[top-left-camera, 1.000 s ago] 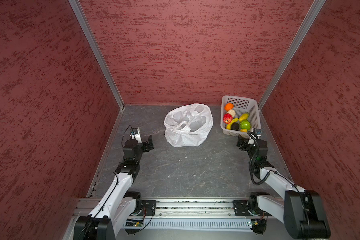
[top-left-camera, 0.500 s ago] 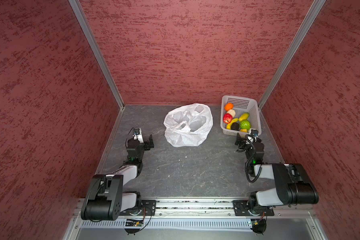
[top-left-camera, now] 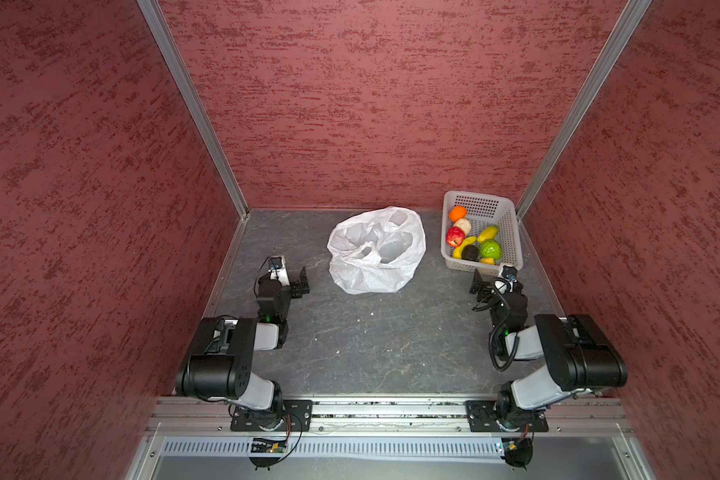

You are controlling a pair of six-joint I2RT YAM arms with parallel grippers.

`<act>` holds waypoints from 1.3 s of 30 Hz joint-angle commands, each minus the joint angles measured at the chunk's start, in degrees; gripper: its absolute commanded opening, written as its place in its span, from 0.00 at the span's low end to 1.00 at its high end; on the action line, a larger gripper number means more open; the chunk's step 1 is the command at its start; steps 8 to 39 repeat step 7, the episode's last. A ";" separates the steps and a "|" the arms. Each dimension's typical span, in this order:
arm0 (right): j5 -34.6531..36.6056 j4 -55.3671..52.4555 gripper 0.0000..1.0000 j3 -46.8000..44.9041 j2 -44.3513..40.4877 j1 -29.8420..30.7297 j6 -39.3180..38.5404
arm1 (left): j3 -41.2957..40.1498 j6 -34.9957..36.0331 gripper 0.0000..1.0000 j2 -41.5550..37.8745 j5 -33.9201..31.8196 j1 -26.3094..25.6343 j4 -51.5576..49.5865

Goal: Untie the knot of the plastic bag and take out the fruit
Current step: Reset both arms

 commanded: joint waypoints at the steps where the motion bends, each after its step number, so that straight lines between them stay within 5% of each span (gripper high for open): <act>1: 1.23 3.54 0.99 -0.06 -0.02 0.15 0.04 | 0.37 0.86 1.00 0.54 -0.09 -0.03 2.78; 39: 0.98 2.19 0.99 0.60 -0.02 0.14 0.02 | 0.31 0.62 1.00 0.64 -0.68 -0.03 3.12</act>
